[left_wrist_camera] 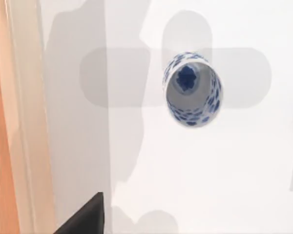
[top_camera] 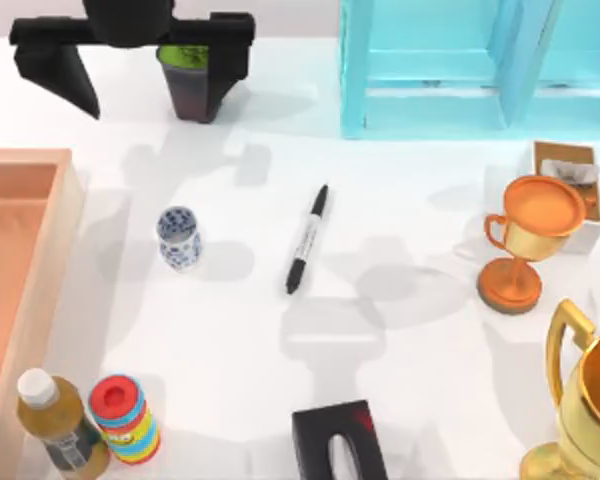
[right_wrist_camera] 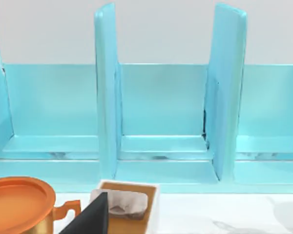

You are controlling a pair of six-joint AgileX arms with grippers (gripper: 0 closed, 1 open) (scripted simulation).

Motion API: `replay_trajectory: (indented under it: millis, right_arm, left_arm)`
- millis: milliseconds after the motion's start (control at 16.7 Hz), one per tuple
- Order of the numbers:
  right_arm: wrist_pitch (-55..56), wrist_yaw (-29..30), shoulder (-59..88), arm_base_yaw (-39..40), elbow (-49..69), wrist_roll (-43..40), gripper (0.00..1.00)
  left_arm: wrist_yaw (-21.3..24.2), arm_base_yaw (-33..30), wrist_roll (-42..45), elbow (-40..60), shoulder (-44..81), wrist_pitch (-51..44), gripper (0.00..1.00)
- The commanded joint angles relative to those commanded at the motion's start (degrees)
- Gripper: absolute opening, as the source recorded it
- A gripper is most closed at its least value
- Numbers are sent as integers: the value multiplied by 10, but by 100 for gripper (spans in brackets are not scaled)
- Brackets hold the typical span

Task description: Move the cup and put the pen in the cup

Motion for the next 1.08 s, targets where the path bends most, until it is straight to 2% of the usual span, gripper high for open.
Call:
replay_trajectory:
  millis: [300,720,1080]
  right_arm:
    - [0,0,0,0,0,0,100]
    - [0,0,0,0,0,0,100]
    - [0,0,0,0,0,0,100]
  left_arm:
    - [-12,-23,-1,-1,21,23,100]
    - [-77,-168,-14,-12,161,149,100]
    - [-81,-174,-15,-14,169,157,100]
